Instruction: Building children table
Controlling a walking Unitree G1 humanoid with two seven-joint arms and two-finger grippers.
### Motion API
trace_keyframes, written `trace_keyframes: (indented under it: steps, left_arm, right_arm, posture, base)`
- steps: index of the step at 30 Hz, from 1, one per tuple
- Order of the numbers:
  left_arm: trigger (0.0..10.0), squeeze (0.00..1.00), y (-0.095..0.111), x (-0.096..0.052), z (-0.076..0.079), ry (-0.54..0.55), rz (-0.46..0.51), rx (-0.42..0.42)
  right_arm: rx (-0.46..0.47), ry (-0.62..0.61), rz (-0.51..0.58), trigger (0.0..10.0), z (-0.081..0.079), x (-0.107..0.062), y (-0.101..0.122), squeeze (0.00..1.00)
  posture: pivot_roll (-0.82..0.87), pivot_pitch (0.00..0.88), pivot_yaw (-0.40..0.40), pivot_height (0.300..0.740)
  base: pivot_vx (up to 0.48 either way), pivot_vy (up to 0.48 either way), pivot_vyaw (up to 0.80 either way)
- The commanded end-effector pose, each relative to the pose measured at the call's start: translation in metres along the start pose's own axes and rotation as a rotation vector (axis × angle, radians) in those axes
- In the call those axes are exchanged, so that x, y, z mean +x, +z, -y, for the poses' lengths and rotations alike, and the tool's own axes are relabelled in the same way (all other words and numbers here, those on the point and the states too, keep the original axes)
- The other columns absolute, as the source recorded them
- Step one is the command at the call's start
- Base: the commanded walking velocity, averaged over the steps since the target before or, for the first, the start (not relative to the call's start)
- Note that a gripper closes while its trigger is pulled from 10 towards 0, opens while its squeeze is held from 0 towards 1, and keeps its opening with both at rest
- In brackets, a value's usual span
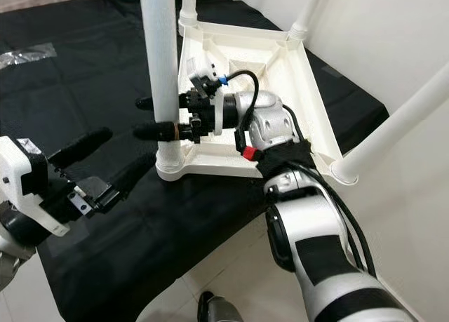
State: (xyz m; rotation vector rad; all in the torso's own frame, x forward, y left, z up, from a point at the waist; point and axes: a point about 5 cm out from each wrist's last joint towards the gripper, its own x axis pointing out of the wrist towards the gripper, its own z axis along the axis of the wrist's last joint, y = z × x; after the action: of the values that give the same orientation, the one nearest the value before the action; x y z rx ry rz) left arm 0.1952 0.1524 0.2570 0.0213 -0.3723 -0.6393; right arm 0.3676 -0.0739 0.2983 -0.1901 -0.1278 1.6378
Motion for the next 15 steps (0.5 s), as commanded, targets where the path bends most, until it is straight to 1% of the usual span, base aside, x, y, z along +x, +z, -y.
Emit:
trace_keyframes:
  steps: [1, 2, 4, 5, 6, 7, 8, 9, 10, 11, 12, 13, 14, 15]
  left_arm:
    - [10.0, 0.0, 0.002, -0.002, 0.002, -0.01, -0.012, 0.015]
    - [10.0, 0.0, 0.002, -0.002, 0.002, -0.01, -0.012, 0.015]
    - [10.0, 0.0, 0.001, -0.001, 0.002, -0.011, -0.012, 0.016]
    - [10.0, 0.0, 0.001, -0.001, 0.002, -0.011, -0.012, 0.016]
    - [10.0, 0.0, 0.001, -0.001, 0.002, -0.013, -0.012, 0.014]
    - [10.0, 0.0, 0.001, -0.001, 0.002, -0.013, -0.012, 0.014]
    - [10.0, 0.0, 0.0, 0.001, 0.002, -0.017, -0.012, 0.013]
    - [10.0, 0.0, 0.0, 0.001, 0.002, -0.017, -0.012, 0.013]
    - [10.0, 0.0, 0.0, 0.001, 0.002, -0.019, -0.01, 0.011]
    - [10.0, 0.0, 0.0, 0.001, 0.002, -0.019, -0.01, 0.011]
    - [10.0, 0.0, 0.0, 0.001, 0.001, -0.018, -0.011, 0.011]
    - [10.0, 0.0, 0.0, 0.001, 0.001, -0.018, -0.011, 0.011]
    - [10.0, 0.0, 0.0, 0.0, 0.001, -0.018, -0.016, 0.015]
    - [10.0, 0.0, 0.0, 0.0, 0.001, -0.018, -0.016, 0.015]
  right_arm:
    - [-0.007, 0.028, -0.015, 0.0, -0.001, -0.002, -0.002, 0.0]
    - [-0.007, 0.028, -0.015, 0.0, -0.001, -0.002, -0.002, 0.0]
    - [-0.005, 0.021, -0.005, 0.0, 0.0, -0.01, -0.002, 0.0]
    - [-0.005, 0.021, -0.005, 0.0, 0.0, -0.01, -0.002, 0.0]
    - [0.0, 0.007, -0.003, 0.0, -0.001, -0.016, -0.004, 0.0]
    - [0.0, 0.007, -0.003, 0.0, -0.001, -0.016, -0.004, 0.0]
    - [0.002, -0.034, -0.015, 0.0, 0.0, -0.021, -0.009, 0.0]
    - [0.002, -0.034, -0.015, 0.0, 0.0, -0.021, -0.009, 0.0]
    - [0.019, -0.148, 0.002, 0.0, -0.001, -0.029, -0.021, 0.0]
    - [0.019, -0.148, 0.002, 0.0, -0.001, -0.029, -0.021, 0.0]
    - [0.028, -0.196, 0.013, 0.0, -0.001, -0.031, -0.025, 0.0]
    - [0.028, -0.196, 0.013, 0.0, -0.001, -0.031, -0.025, 0.0]
    - [0.034, -0.328, 0.022, 0.0, -0.002, -0.031, -0.033, 0.0]
    - [0.034, -0.328, 0.022, 0.0, -0.002, -0.031, -0.033, 0.0]
  posture:
    - [0.14, 0.259, -0.137, 0.74]
    - [0.14, 0.259, -0.137, 0.74]
    - [0.13, 0.255, -0.133, 0.74]
    - [0.13, 0.255, -0.133, 0.74]
    - [0.12, 0.25, -0.128, 0.74]
    - [0.12, 0.25, -0.128, 0.74]
    - [0.11, 0.247, -0.134, 0.74]
    - [0.11, 0.247, -0.134, 0.74]
    - [0.11, 0.257, -0.137, 0.74]
    - [0.11, 0.257, -0.137, 0.74]
    - [0.11, 0.257, -0.137, 0.74]
    - [0.11, 0.257, -0.137, 0.74]
    - [0.12, 0.259, -0.142, 0.74]
    - [0.12, 0.259, -0.142, 0.74]
  base:
    - [0.0, 0.0, 0.0]
    - [0.0, 0.0, 0.0]
    - [0.0, 0.0, 0.0]
    - [0.0, 0.0, 0.0]
    - [0.0, 0.0, 0.0]
    - [0.0, 0.0, 0.0]
    - [0.0, 0.0, 0.0]
    - [0.0, 0.0, 0.0]
    - [0.0, 0.0, 0.0]
    - [0.0, 0.0, 0.0]
    - [0.0, 0.0, 0.0]
    - [0.0, 0.0, 0.0]
    - [0.0, 0.0, 0.0]
    - [0.0, 0.0, 0.0]
